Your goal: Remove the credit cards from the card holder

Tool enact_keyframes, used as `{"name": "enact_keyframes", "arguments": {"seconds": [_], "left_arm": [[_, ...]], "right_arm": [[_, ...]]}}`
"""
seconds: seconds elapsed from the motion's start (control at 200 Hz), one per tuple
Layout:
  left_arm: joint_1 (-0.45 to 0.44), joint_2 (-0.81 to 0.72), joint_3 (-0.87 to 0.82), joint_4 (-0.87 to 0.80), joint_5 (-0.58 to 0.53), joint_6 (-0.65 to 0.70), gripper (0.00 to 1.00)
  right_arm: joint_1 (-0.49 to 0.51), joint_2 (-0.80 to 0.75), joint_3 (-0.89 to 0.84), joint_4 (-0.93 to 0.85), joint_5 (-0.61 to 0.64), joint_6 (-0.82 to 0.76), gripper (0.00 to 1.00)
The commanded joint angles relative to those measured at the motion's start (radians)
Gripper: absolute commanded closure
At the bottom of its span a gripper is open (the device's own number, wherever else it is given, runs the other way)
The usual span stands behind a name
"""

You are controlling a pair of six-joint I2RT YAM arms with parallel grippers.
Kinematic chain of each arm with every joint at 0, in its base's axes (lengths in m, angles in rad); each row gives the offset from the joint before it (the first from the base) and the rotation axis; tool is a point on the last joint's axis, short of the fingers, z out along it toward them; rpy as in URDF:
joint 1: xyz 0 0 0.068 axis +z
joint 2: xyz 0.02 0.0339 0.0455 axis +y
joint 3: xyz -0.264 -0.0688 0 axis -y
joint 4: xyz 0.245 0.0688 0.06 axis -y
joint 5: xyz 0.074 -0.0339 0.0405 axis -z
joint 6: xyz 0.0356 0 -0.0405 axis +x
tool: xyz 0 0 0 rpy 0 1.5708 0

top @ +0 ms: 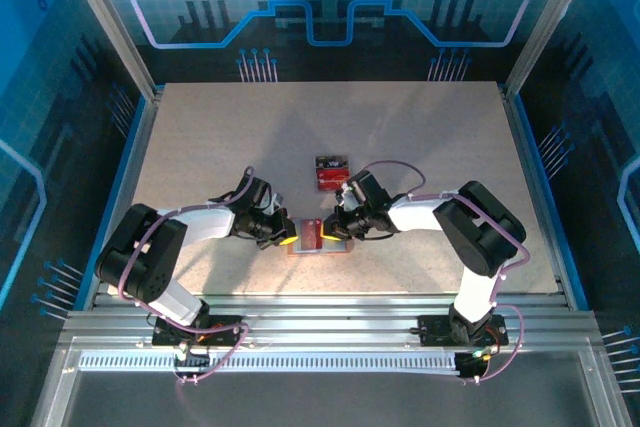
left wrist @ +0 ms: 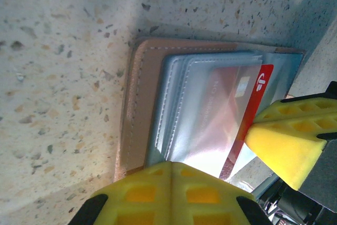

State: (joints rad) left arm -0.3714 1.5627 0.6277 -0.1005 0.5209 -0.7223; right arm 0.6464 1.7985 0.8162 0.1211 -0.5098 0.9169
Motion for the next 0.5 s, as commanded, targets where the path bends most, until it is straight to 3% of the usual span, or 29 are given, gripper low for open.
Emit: {"name": "enact_keyframes", "arguments": {"seconds": [0.0,0.495], "left_arm": [[-0.007,0.017,0.016,-0.065,-0.017,0.028,1.0],[-0.008,-0.001,0.018,-0.069,-0.019,0.023,1.0]], "right_arm": [[-0.018,-0.04,-0.023,0.004,-0.01,0.0,1.0],[-0.06,-0.168,0.045,-0.359,0.112,-0.18,1.0]]}}
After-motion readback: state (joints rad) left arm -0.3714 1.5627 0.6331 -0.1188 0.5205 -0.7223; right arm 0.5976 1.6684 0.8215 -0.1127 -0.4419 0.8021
